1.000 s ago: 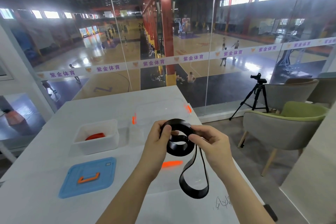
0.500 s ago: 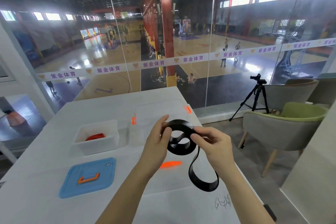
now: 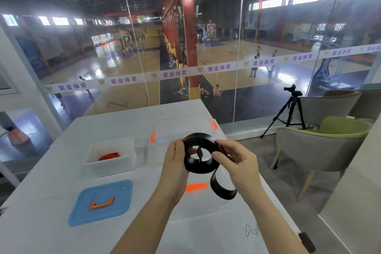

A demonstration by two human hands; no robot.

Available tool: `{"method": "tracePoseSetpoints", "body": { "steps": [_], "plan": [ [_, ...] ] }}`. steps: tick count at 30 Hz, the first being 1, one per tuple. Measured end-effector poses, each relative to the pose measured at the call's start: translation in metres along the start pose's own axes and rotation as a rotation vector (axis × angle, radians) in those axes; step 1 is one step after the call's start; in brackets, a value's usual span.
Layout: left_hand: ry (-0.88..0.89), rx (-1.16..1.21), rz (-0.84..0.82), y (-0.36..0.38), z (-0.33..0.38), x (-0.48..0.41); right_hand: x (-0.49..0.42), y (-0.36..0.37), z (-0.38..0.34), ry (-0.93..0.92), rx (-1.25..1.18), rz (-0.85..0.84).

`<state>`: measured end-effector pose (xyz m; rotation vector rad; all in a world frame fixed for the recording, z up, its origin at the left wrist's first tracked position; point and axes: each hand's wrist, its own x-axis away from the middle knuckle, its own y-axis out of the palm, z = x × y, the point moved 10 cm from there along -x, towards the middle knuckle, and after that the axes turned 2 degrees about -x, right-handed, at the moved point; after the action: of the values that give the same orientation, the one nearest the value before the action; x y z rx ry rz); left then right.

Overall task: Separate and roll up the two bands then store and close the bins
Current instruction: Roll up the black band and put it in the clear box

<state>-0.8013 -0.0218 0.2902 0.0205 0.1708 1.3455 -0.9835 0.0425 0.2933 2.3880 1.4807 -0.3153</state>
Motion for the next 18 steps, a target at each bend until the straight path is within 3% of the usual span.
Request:
{"method": "tracePoseSetpoints", "body": {
  "steps": [3, 8, 13, 18],
  "plan": [
    [-0.058, 0.049, -0.062, 0.002, -0.003, -0.001, 0.001, -0.003, -0.001, -0.007, -0.029, 0.069],
    [0.073, -0.412, -0.143, -0.005, 0.012, -0.01, -0.003, 0.001, -0.002, -0.009, 0.04, 0.05],
    [0.175, -0.682, -0.288, 0.01, 0.012, -0.014, 0.003, 0.02, 0.004, -0.003, 0.168, -0.042],
    [0.193, -0.679, -0.274, 0.006, 0.01, -0.017, 0.001, 0.025, 0.011, 0.053, 0.144, -0.11]
  ]
}}
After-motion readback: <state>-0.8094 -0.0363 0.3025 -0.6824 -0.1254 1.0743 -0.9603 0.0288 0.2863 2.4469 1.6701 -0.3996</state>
